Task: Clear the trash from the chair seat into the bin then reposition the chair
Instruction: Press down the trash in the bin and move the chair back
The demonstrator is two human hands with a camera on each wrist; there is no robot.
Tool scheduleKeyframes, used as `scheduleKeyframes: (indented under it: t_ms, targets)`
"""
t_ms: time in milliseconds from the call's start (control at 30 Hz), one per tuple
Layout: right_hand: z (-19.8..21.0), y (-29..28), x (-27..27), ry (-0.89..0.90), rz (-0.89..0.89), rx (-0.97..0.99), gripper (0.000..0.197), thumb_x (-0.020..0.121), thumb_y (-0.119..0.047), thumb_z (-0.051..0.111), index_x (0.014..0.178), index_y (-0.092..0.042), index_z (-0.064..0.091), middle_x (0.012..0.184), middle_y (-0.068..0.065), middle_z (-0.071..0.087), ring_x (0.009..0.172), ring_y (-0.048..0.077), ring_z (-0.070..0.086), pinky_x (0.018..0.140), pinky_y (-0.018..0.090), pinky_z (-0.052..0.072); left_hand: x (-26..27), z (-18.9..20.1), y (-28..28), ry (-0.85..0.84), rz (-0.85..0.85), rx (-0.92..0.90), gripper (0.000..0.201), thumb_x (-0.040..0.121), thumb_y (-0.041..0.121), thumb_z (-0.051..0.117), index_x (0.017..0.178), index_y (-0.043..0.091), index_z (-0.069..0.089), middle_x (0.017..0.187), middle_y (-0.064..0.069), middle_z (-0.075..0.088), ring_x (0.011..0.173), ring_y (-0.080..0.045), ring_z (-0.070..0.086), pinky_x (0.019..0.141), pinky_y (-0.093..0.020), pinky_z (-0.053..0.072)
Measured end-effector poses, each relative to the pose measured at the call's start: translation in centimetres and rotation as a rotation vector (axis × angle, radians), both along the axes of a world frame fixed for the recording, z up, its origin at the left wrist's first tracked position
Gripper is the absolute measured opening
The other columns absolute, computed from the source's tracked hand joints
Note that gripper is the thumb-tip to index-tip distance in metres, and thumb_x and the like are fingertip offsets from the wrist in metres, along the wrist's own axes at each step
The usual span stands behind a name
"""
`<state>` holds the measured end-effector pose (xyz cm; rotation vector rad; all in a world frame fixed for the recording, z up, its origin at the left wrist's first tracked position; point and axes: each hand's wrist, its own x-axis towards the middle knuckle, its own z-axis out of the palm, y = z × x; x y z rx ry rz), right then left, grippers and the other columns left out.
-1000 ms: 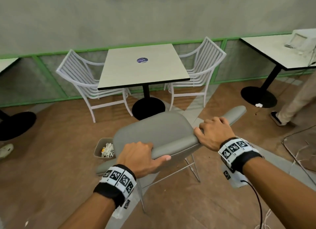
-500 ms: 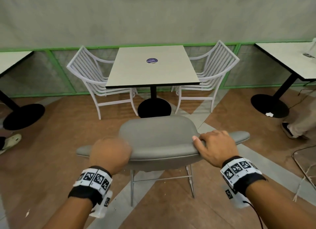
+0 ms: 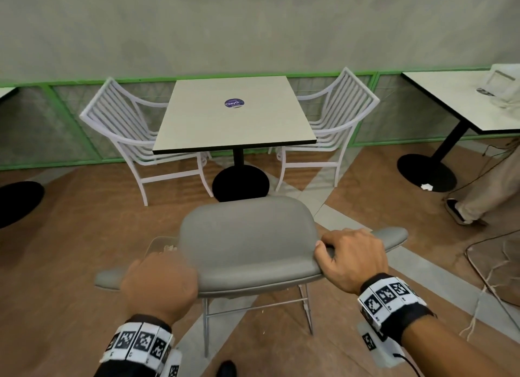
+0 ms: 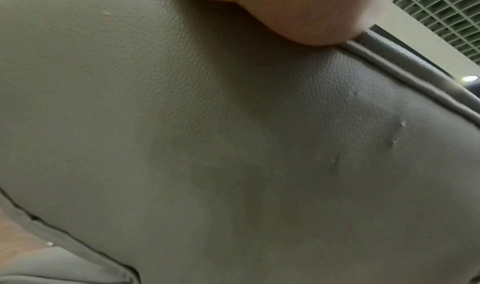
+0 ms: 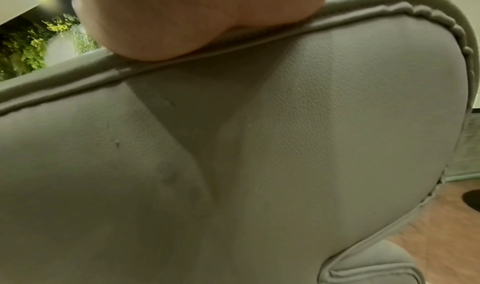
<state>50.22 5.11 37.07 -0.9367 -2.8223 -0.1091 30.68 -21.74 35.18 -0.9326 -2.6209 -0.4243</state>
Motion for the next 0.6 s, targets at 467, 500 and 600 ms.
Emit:
scheduleKeyframes:
  t_ms: [467, 500, 600]
  targets:
    - [-0.4, 3.8, -7.3, -0.008, -0.023, -0.013, 0.045, 0.086, -0.05, 0.037, 0.056, -0.019, 0.05, 0.053, -0.004, 0.054, 0.053, 0.017, 0.05, 0.054, 0.028, 0.029, -7.5, 0.1, 4.2, -0.003, 0.015, 0.037, 0.028, 0.073, 0.029, 0.038, 0.05, 0.016, 0.048, 0.051, -0.002, 0.047, 0.051, -0.028, 0.046, 0.059, -0.034, 0.032]
    - [-0.4, 4.2, -8.1, -0.013, -0.031, -0.012, 0.046, 0.086, -0.051, 0.036, 0.057, -0.018, 0.05, 0.053, -0.004, 0.055, 0.054, 0.018, 0.05, 0.053, 0.028, 0.03, -8.4, 0.1, 4.7, -0.003, 0.019, 0.028, 0.027, 0.073, 0.029, 0.039, 0.05, 0.017, 0.044, 0.05, -0.002, 0.047, 0.051, -0.028, 0.045, 0.059, -0.034, 0.032]
    - [-0.3, 5.7, -10.9, -0.021, -0.045, 0.0, 0.047, 0.087, -0.052, 0.036, 0.06, -0.017, 0.054, 0.057, -0.002, 0.059, 0.057, 0.021, 0.053, 0.054, 0.029, 0.029, -11.3, 0.1, 6.4, -0.019, 0.031, -0.004, 0.025, 0.073, 0.031, 0.038, 0.051, 0.019, 0.04, 0.051, -0.002, 0.045, 0.052, -0.028, 0.044, 0.06, -0.035, 0.033]
